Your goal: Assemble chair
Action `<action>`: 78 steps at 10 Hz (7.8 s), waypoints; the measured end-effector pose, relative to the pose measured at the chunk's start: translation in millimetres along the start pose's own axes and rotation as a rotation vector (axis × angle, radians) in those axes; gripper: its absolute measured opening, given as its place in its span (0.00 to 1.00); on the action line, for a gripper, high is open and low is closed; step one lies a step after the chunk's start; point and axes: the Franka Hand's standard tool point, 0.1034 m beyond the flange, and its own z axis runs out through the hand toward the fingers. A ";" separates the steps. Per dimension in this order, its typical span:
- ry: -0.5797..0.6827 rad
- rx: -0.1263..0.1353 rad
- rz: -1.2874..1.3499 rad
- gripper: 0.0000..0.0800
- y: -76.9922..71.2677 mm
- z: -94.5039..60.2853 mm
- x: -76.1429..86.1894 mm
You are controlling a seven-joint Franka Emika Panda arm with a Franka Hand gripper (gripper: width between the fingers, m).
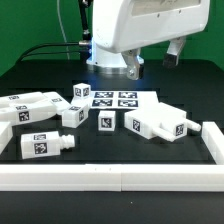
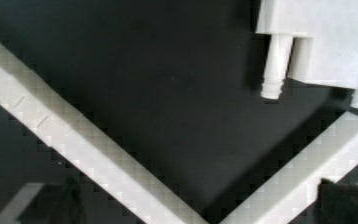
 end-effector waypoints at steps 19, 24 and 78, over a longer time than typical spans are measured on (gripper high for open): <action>-0.088 0.023 0.293 0.81 -22.3 52.0 32.9; -0.427 0.144 0.284 0.81 -38.2 71.2 21.1; -0.352 0.101 0.422 0.14 0.2 31.9 15.6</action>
Offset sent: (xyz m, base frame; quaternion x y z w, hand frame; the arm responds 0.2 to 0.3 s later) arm 0.0000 0.0000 0.0000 0.0000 0.0000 0.0000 1.0000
